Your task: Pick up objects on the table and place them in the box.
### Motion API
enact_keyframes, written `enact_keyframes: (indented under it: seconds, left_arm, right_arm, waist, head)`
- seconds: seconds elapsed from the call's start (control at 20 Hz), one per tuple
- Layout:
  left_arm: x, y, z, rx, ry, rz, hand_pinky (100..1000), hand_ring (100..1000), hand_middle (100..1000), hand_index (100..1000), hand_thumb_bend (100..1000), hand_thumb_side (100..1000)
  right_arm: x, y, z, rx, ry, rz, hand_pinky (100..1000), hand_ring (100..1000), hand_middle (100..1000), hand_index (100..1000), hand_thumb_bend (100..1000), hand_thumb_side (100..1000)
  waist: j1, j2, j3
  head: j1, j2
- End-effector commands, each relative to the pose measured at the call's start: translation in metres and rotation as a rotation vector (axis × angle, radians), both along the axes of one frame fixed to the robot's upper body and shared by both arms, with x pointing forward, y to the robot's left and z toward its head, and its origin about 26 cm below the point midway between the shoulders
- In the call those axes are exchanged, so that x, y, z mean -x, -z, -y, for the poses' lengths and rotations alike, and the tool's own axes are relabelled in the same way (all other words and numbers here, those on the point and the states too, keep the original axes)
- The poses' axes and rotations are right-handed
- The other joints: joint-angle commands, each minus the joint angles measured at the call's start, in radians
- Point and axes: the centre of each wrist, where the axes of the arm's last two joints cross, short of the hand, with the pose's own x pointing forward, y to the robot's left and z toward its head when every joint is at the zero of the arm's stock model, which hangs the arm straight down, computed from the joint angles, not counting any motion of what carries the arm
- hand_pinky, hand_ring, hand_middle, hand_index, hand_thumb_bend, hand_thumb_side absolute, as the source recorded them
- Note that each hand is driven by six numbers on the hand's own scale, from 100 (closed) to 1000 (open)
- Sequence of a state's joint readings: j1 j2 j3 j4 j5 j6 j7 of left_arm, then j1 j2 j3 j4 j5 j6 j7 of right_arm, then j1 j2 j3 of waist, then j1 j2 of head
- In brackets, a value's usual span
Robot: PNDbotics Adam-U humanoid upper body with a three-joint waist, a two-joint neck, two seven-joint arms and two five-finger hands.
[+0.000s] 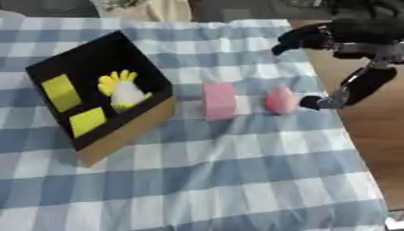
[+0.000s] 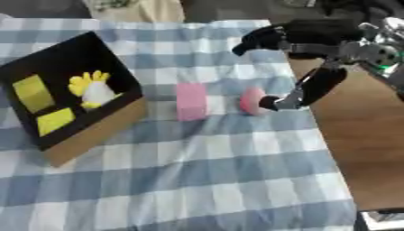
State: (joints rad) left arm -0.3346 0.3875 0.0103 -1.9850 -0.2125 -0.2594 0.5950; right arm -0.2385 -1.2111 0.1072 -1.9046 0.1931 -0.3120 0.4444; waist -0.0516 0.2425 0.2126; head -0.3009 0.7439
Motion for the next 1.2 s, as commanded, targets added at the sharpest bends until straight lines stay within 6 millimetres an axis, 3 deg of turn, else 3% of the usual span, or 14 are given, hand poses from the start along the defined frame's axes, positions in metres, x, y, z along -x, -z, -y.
enact_keyframes:
  seconds: [0.05, 0.7, 1.2]
  left_arm:
    - [0.002, -0.010, -0.001, -0.027, 0.007, 0.029, 763, 905, 827, 796, 505, 579]
    - [0.002, -0.010, 0.000, -0.026, 0.012, 0.032, 762, 904, 827, 795, 511, 576]
    - [0.001, -0.011, 0.001, -0.020, 0.017, 0.038, 762, 902, 825, 795, 517, 572]
  right_arm:
    - [-0.001, -0.010, 0.000, 0.010, 0.009, -0.011, 1000, 1000, 875, 1000, 300, 457]
    - [-0.010, -0.011, -0.008, 0.015, -0.004, -0.074, 1000, 1000, 884, 1000, 300, 441]
    - [-0.024, -0.012, -0.017, -0.007, -0.003, -0.090, 1000, 1000, 895, 1000, 247, 417]
  waist:
    - [-0.014, -0.033, 0.002]
    - [-0.021, -0.044, 0.015]
    - [-0.024, -0.053, 0.026]
  head:
    - [-0.006, 0.008]
    - [-0.020, 0.014]
    - [-0.042, 0.015]
